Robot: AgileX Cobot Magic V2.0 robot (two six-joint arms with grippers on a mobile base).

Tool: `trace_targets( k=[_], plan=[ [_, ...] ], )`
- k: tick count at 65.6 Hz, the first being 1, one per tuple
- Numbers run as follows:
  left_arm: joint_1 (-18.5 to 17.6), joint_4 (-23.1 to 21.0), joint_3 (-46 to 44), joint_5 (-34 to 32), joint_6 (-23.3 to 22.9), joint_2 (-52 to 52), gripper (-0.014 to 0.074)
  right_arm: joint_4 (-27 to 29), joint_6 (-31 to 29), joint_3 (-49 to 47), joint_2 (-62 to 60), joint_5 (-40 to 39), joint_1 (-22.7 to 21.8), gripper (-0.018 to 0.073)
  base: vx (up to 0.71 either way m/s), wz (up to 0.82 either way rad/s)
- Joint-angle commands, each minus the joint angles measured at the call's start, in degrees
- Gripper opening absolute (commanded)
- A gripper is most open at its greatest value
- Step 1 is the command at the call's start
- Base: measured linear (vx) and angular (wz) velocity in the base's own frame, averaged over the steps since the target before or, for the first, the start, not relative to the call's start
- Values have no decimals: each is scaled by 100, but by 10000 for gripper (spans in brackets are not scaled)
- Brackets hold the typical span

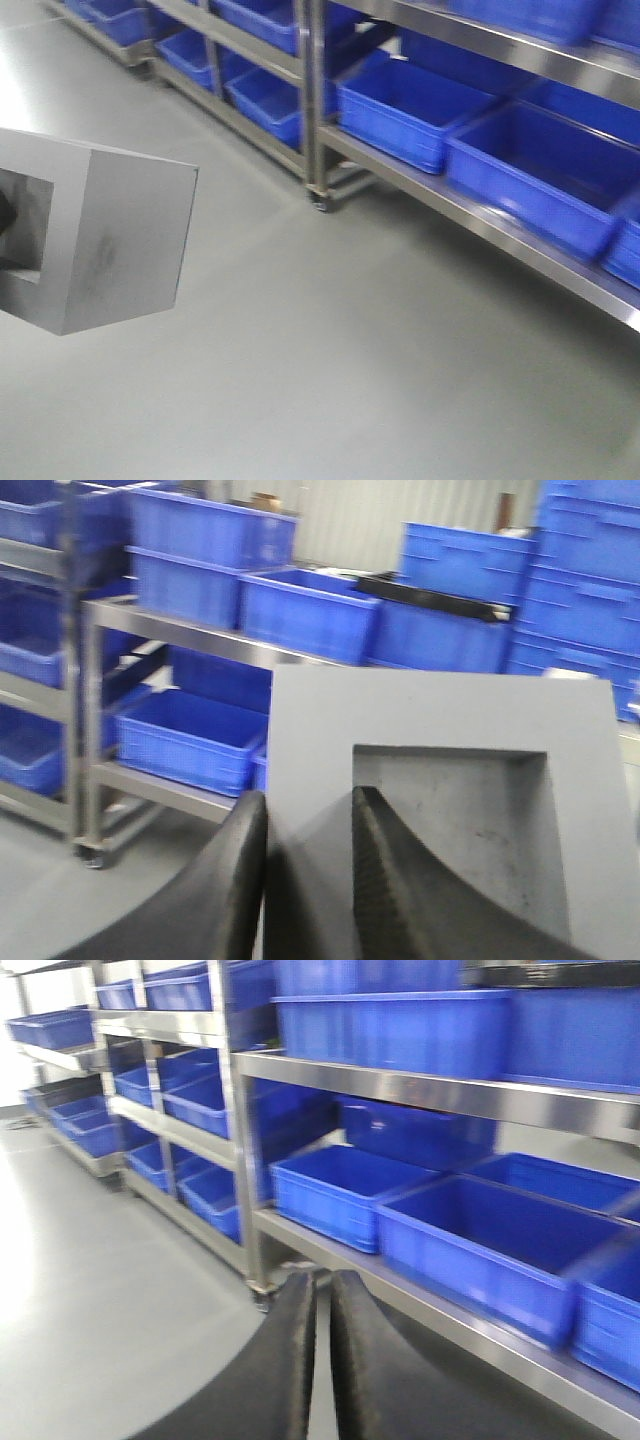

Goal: Sort gray base to blue bin
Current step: 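Hold the gray block in the left gripper while the base turns away, then drive down the aisle to the blue bin shelf, block held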

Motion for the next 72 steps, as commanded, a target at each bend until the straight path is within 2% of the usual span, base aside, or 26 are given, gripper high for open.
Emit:
trace_targets(
  k=[1, 45, 72],
  plan=[
    [-29, -26, -183, -643, -32, -6, 157, -36, -38, 5, -45, -425, -23, -4, 30, 54],
    [-29, -26, -183, -643, -32, -6, 157, -36, -38, 5, -45, -425, -23, -4, 31, 61],
    [-29, -26, -183, -643, -32, -6, 157, -36, -38, 5, -45, -425, -23, -4, 35, 34]
  ],
)
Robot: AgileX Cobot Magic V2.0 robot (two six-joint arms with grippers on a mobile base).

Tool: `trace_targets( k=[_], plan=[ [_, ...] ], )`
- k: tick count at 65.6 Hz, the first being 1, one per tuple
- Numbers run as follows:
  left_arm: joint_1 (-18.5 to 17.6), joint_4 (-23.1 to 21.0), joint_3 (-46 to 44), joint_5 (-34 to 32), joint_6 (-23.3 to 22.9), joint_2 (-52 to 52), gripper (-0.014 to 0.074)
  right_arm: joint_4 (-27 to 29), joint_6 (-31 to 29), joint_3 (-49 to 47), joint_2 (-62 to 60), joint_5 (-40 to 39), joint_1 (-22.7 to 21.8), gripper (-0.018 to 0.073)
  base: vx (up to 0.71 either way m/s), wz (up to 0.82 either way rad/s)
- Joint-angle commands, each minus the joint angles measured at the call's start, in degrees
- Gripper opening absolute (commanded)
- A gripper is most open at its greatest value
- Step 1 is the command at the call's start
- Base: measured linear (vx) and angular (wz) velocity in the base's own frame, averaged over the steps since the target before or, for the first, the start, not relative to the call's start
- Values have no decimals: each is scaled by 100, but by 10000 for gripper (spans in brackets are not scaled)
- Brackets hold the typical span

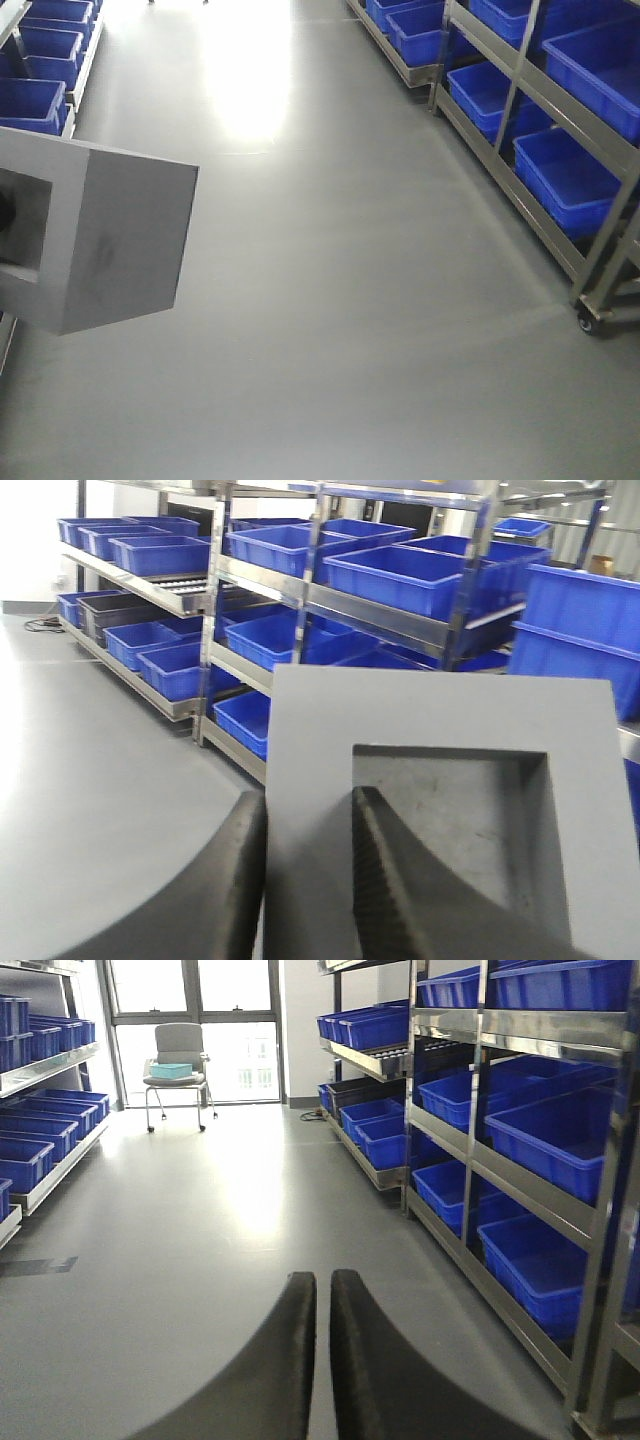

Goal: Sort gray base to blue bin
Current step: 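Drive down the aisle to the blue bin shelf, block held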

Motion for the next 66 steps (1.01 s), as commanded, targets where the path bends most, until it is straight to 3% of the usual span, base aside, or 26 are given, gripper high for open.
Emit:
trace_targets(
  k=[1, 66],
  plan=[
    [-29, -26, -183, -643, -32, -6, 157, -36, -38, 5, -45, -425, -23, -4, 39, 14],
    [-29, -26, -183, -638, -32, -6, 157, -36, -38, 5, -45, -425, -23, -4, 43, 10]
  ],
)
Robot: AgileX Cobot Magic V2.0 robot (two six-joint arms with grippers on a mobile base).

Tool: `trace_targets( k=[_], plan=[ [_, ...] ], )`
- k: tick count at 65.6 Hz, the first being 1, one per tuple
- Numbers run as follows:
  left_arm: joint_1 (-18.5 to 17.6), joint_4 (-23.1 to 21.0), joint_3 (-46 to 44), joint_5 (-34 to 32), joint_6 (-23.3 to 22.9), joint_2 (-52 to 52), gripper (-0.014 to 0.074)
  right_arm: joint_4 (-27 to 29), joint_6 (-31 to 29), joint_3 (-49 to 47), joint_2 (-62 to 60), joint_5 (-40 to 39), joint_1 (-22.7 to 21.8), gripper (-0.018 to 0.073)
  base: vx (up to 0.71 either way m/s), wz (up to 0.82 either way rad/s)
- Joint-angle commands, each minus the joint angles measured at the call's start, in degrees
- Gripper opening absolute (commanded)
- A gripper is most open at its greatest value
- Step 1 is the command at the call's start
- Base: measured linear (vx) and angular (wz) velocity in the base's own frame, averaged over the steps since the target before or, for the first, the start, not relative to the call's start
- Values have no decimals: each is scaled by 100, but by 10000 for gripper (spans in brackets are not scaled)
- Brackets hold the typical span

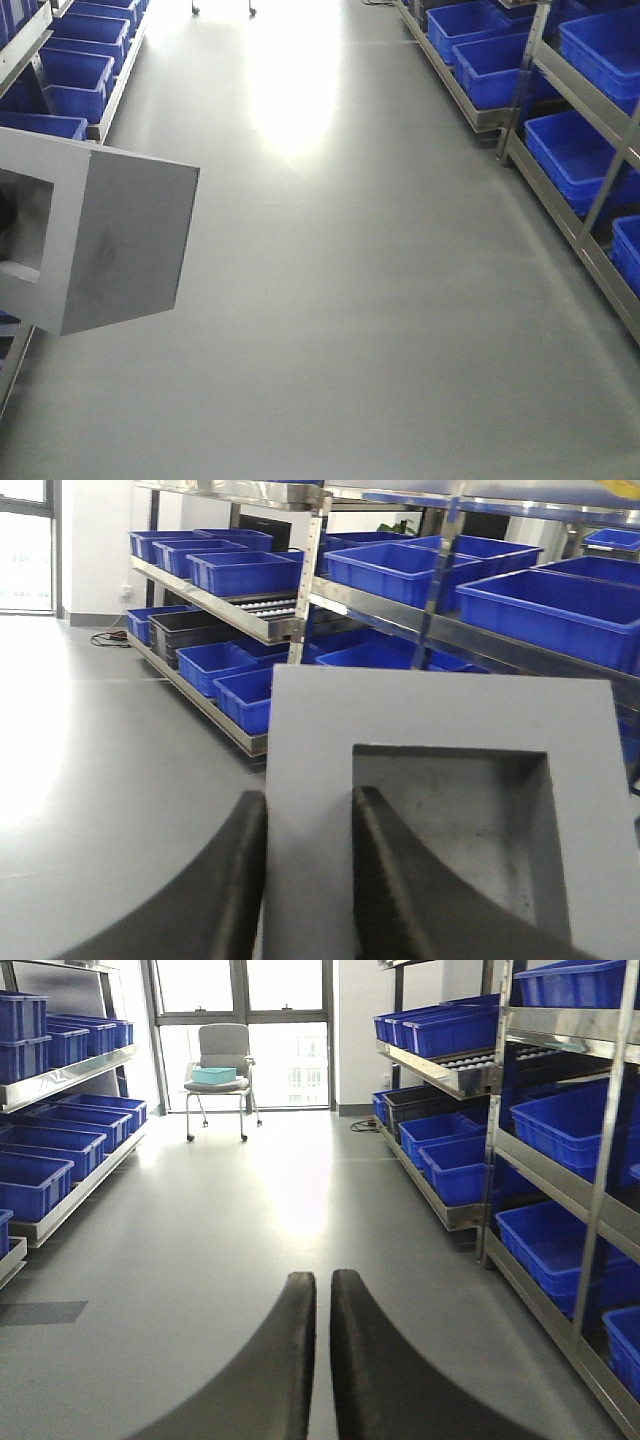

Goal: Sort gray base to blue bin
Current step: 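Drive down the aisle to the blue bin shelf, block held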

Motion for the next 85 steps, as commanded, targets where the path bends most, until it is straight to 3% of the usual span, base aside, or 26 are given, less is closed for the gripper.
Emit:
trace_targets(
  k=[1, 85],
  plan=[
    [-29, -26, -183, -638, -32, -6, 157, -36, -38, 5, -45, -425, -23, -4, 45, 13],
    [-29, -26, -183, -643, -32, -6, 157, -36, -38, 5, -45, -425, -23, -4, 42, 5]
  ],
)
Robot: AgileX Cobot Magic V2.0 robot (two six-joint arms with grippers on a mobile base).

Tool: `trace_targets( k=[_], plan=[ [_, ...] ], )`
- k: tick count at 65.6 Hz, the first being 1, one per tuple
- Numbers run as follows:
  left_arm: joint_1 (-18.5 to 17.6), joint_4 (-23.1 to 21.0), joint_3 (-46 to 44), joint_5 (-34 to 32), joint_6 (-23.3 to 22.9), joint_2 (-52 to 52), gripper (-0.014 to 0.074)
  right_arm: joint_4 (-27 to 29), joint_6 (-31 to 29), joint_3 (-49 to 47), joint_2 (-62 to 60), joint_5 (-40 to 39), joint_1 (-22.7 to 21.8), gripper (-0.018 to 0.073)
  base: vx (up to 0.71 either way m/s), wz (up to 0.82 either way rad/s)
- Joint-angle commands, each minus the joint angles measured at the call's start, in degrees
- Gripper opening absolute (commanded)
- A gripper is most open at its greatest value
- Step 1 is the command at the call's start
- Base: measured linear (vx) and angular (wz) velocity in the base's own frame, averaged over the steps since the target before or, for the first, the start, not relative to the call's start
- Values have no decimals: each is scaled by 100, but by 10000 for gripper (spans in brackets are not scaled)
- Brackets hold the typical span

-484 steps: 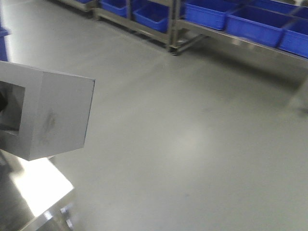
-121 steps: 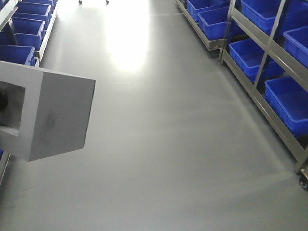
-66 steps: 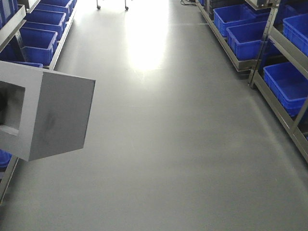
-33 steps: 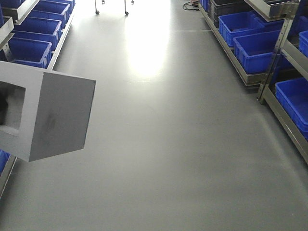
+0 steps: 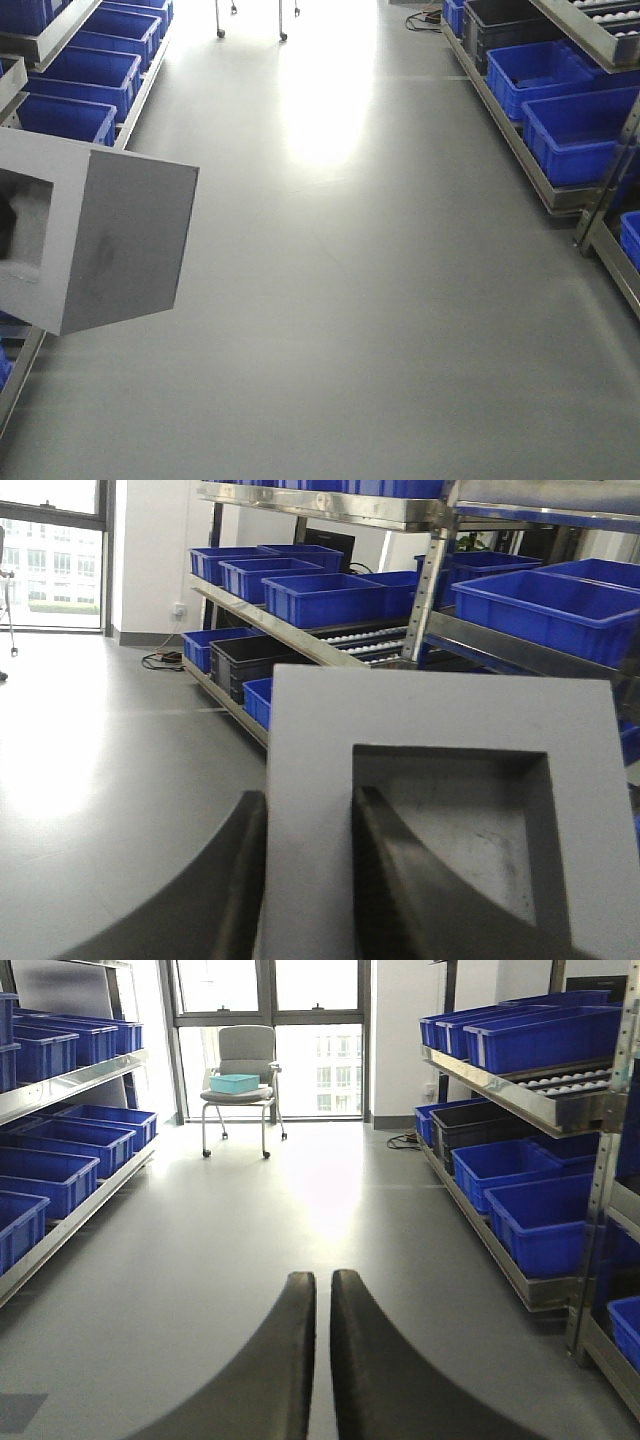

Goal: Sort gray base to blue bin
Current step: 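Drive down the aisle to the blue bin shelf, block held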

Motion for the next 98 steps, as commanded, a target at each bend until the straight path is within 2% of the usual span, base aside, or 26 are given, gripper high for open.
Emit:
trace_targets(
  k=[1, 64, 98],
  plan=[
    [-29, -26, -183, -643, -32, -6, 157, -36, -38, 5, -45, -425, -23, -4, 39, 10],
    [-29, -26, -183, -643, -32, -6, 157, -36, -38, 5, -45, -425, -23, -4, 37, 12],
    [-29, -26, -183, -643, -32, 0, 157, -36, -38, 5, -45, -425, -23, -4, 27, 49]
  ],
)
